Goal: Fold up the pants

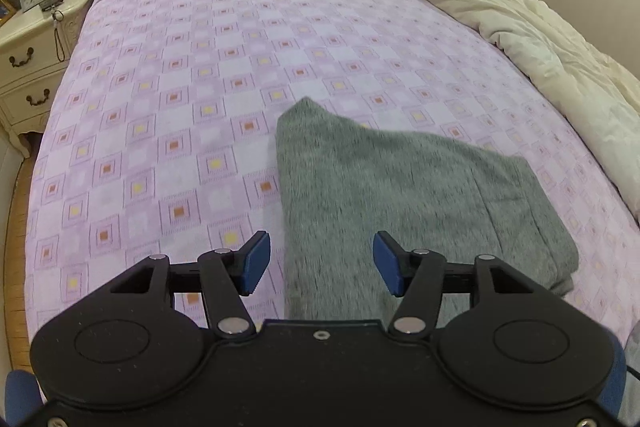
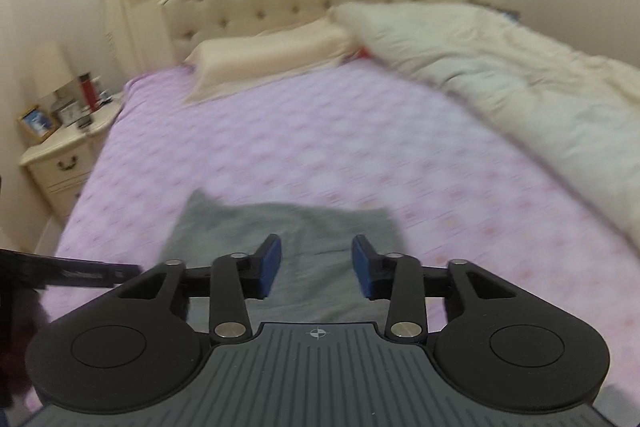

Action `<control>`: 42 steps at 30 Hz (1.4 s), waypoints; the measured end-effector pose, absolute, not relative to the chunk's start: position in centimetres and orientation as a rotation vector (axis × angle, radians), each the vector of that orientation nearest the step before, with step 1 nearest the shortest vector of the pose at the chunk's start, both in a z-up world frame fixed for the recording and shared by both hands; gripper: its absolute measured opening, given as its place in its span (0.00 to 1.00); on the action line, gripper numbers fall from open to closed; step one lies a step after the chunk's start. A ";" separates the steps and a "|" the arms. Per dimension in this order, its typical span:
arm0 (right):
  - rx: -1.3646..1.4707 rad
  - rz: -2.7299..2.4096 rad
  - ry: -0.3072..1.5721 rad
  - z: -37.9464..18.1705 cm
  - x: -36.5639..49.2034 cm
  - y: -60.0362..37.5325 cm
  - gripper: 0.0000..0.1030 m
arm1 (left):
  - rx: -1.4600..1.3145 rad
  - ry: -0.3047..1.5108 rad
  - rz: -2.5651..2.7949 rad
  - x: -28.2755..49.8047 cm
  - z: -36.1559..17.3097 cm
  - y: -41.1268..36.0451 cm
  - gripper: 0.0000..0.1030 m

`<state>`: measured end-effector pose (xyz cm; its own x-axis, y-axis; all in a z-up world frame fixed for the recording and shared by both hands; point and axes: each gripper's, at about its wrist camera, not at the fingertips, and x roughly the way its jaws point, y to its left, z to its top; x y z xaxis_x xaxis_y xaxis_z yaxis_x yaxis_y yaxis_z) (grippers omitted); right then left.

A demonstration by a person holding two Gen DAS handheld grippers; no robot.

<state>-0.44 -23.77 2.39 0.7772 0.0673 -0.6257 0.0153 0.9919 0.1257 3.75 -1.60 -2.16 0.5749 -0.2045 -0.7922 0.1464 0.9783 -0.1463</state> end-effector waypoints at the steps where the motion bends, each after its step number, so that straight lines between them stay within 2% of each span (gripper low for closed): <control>1: 0.126 0.039 0.692 2.0 -0.1 -23.1 0.40 | -0.060 0.940 -0.199 3.5 -2.2 -1.7 0.61; 14: 0.099 -0.012 0.738 -2.2 -0.5 -19.7 0.41 | -0.023 0.969 -0.182 2.2 -3.3 -2.7 0.62; 42: 0.037 -0.068 0.742 -3.9 0.1 -19.5 0.40 | 0.019 0.994 -0.174 2.4 -5.3 -3.7 0.62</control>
<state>0.12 -19.46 -3.92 0.7348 -0.0489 -0.6765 0.0752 0.9971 0.0096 2.38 -3.68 -5.31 0.5325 -0.1369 -0.8353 0.1543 0.9860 -0.0632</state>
